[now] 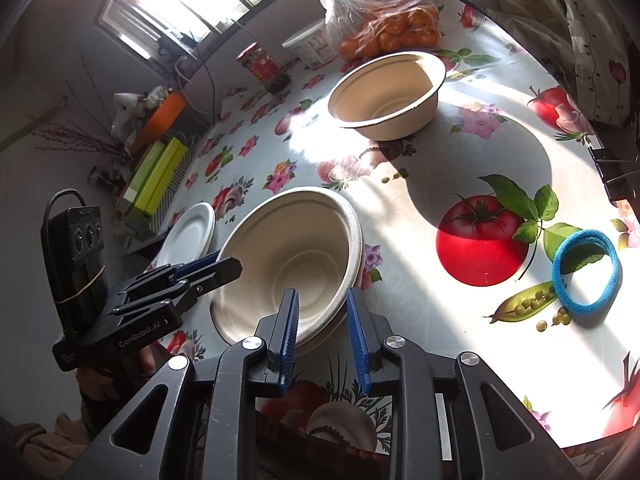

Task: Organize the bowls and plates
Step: 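Lower the left-held bowl into the bowl at the right gripper, then open the left gripper and release the nested bowl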

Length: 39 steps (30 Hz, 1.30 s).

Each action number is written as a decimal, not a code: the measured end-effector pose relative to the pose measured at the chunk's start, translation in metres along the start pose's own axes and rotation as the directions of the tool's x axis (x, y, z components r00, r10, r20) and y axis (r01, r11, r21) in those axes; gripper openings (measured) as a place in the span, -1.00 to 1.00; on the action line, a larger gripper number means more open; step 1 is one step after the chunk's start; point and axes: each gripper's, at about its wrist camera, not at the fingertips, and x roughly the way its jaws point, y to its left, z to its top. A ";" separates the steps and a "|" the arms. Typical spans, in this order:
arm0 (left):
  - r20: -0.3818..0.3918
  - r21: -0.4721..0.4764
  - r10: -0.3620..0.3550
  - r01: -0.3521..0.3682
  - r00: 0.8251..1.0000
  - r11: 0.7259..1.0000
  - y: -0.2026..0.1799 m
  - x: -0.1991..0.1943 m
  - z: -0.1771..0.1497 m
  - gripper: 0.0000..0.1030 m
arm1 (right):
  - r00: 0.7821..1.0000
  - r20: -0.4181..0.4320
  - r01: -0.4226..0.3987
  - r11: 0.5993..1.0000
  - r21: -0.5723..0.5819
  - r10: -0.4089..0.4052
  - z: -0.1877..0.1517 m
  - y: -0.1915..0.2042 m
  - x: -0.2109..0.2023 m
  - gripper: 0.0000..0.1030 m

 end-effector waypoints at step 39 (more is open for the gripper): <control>-0.045 -0.031 -0.064 0.063 0.997 0.998 0.001 0.026 0.000 -0.16 | 1.000 -0.008 -0.023 0.999 0.023 0.023 0.006 -0.006 0.017 -0.38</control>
